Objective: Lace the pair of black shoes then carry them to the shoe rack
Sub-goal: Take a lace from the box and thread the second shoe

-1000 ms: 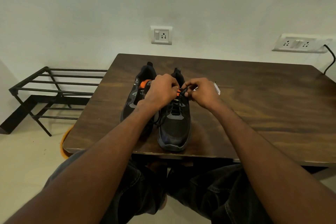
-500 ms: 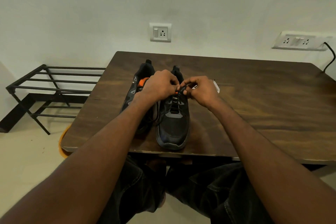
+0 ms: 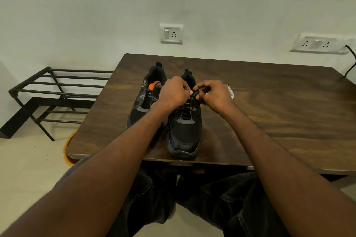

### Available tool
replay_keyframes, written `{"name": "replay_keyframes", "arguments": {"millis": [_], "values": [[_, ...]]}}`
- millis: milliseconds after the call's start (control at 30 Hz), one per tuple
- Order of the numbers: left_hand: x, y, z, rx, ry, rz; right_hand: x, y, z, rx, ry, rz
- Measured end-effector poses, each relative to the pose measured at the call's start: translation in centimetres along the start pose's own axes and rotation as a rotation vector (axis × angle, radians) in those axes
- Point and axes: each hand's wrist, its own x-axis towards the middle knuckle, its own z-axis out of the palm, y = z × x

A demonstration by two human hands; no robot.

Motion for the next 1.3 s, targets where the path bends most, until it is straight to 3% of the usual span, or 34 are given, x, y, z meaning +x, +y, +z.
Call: {"name": "replay_keyframes", "arguments": {"millis": [133,300,533,633,700,800,867,967,1033,1133,1200,1300], "values": [[-0.2,0.1,0.0,-0.042,-0.048,0.009,-0.2,-0.2,-0.2,-0.045,-0.004,-0.013],[-0.8,0.1,-0.7,0.383,-0.065,0.146,-0.7,-1.0,-1.3,-0.014,-0.037,0.115],[-0.8,-0.1,-1.8,0.236,-0.171,0.144,-1.1,-1.2,0.4,-0.118,0.107,0.134],[-1.0,-0.6,-2.1,0.203,-0.161,0.106,-1.0,-1.4,0.1,-0.013,0.114,0.183],[-0.9,-1.1,-2.5,0.144,-0.151,0.069,-1.0,-1.8,-1.1,0.209,0.226,0.282],[-0.6,-1.5,-3.1,0.107,-0.127,0.051,-0.8,-2.1,-3.8,0.477,0.600,0.358],[-0.7,-1.6,-3.4,0.105,-0.126,0.057,-0.9,-1.8,-4.9,0.275,0.696,0.357],[-0.8,-1.9,-3.6,0.128,-0.119,0.070,-1.3,-1.4,-3.7,-0.217,0.497,0.181],[-0.8,-2.0,-3.5,0.133,-0.120,0.079,-1.5,-1.8,-2.0,-0.319,0.265,0.042],[-0.9,-2.3,-3.4,0.130,-0.128,0.098,-1.4,-2.1,0.2,-0.309,0.008,0.001],[-1.0,-2.4,-3.4,0.124,-0.130,0.104,-1.3,-2.2,0.5,-0.292,0.066,0.018],[-1.0,-2.5,-3.5,0.089,-0.161,0.100,-1.0,-2.6,-1.6,-0.116,0.445,0.131]]}}
